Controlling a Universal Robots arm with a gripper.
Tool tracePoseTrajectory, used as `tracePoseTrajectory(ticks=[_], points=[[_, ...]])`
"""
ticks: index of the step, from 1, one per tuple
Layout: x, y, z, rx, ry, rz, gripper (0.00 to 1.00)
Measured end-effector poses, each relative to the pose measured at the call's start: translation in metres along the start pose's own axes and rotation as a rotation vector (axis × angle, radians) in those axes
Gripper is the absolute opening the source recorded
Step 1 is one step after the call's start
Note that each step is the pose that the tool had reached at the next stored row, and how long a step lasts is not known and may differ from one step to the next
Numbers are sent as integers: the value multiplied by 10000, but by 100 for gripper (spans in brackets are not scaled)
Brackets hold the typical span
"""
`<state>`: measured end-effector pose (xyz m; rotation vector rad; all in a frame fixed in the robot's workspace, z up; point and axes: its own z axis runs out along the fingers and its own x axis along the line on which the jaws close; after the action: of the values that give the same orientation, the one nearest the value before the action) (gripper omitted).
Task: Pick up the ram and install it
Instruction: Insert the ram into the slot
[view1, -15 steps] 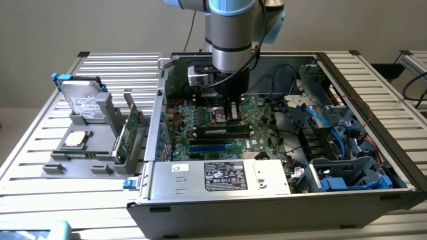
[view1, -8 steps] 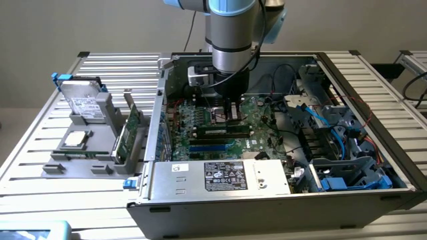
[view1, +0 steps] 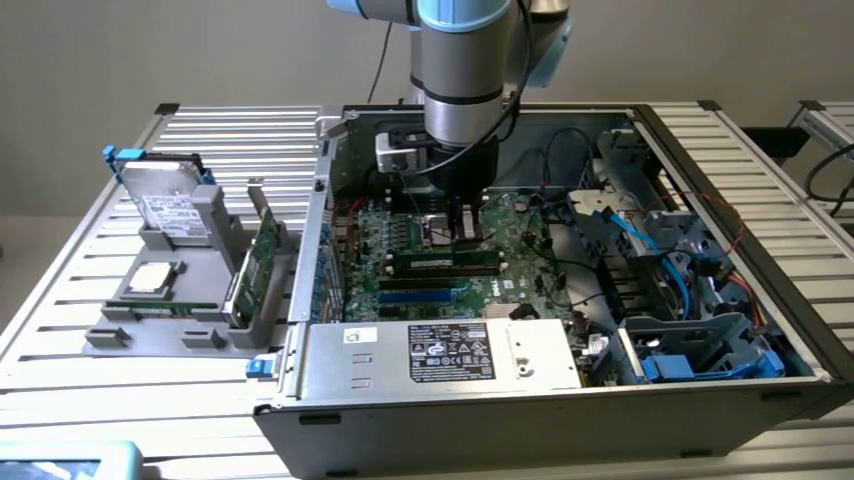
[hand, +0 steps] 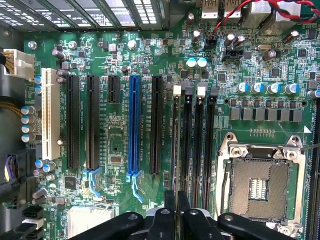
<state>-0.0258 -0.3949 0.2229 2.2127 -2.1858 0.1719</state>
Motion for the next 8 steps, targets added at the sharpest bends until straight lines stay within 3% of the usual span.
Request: tracePoseTrajectory(ticks=[4, 5, 8], points=[[0, 1, -1, 0, -2, 3, 15], [1, 0, -10, 0, -2, 3, 22], [4, -2, -40, 0, -1, 1, 22]])
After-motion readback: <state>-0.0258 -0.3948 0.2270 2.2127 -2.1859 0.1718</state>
